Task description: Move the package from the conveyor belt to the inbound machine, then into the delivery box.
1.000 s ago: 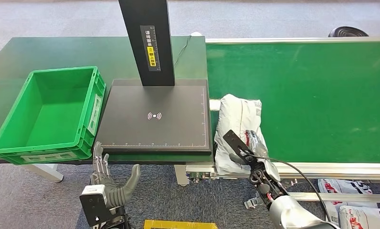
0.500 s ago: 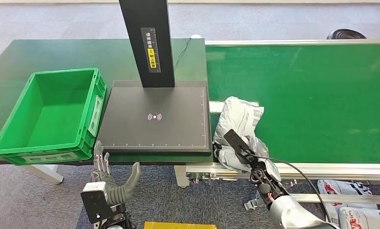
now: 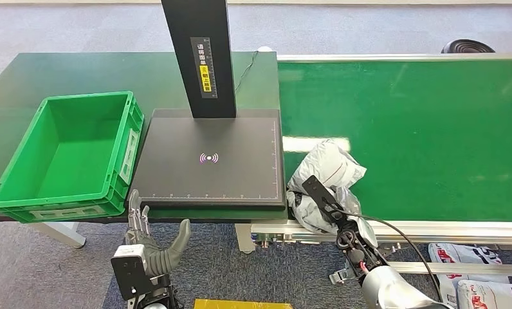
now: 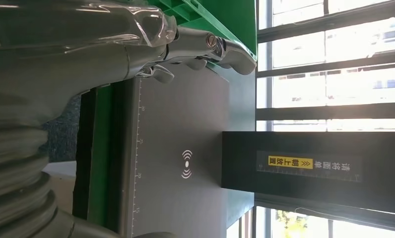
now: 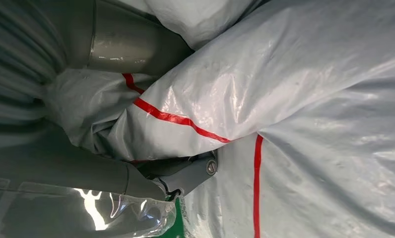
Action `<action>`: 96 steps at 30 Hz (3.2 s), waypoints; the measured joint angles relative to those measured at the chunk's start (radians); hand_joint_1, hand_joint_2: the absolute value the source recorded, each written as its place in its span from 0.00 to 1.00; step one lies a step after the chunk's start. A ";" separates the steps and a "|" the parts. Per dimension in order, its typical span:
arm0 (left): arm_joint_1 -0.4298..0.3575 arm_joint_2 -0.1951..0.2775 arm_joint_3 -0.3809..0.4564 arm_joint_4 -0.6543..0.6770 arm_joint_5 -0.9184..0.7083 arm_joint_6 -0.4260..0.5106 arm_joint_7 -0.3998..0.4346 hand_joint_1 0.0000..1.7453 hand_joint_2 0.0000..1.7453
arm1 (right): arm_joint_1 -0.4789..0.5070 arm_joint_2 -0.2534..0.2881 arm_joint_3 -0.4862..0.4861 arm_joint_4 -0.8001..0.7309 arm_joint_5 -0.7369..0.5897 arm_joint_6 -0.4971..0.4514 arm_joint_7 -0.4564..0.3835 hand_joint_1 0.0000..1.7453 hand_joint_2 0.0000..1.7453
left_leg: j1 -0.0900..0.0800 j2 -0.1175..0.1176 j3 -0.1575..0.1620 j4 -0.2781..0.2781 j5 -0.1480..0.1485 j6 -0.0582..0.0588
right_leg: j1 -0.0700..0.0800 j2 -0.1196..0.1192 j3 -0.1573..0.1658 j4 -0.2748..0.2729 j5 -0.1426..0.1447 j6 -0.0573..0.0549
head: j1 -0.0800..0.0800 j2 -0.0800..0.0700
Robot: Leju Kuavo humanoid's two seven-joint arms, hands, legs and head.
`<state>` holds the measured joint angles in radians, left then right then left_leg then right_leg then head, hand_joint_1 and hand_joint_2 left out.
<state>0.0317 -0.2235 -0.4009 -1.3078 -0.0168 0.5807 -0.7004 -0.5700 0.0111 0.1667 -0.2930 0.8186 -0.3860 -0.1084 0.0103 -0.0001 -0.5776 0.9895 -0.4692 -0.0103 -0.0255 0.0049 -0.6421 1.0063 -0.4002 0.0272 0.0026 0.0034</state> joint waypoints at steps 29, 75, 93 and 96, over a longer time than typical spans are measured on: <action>-0.001 -0.002 0.002 0.018 -0.013 -0.024 0.000 0.00 1.00 | -0.119 -0.024 -0.072 -0.033 -0.035 -0.041 -0.172 0.98 1.00 | -0.001 0.000 -0.008 0.000 0.001 0.002 | -0.001 -0.001 -0.007 0.000 0.002 0.000 | 0.000 0.000; 0.003 -0.002 -0.001 0.007 0.020 0.009 0.000 0.00 1.00 | -0.256 0.015 -0.098 -0.216 -0.178 0.019 -0.376 1.00 1.00 | -0.001 -0.001 -0.014 0.000 0.001 0.002 | -0.001 -0.002 -0.011 0.001 0.001 0.000 | 0.000 0.000; 0.001 -0.002 -0.001 0.011 0.024 -0.012 0.000 0.00 1.00 | -0.313 0.124 -0.015 -0.210 -0.252 0.137 -0.360 1.00 1.00 | 0.000 -0.001 -0.014 0.000 0.001 0.002 | -0.001 -0.002 -0.012 0.001 0.001 0.000 | 0.000 0.000; 0.001 -0.002 -0.001 0.013 0.024 -0.014 0.000 0.00 1.00 | -0.315 0.139 -0.008 -0.205 -0.252 0.137 -0.359 1.00 1.00 | -0.001 -0.001 -0.014 0.000 0.001 0.002 | -0.001 -0.002 -0.012 0.001 0.001 0.000 | 0.000 0.000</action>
<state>0.0325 -0.2255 -0.4021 -1.2946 0.0072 0.5668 -0.7004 -0.8849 0.1504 0.1586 -0.4981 0.5663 -0.2491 -0.4672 0.0098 -0.0014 -0.5918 0.9898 -0.4681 -0.0087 -0.0261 0.0025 -0.6545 1.0071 -0.3988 0.0271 0.0027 0.0034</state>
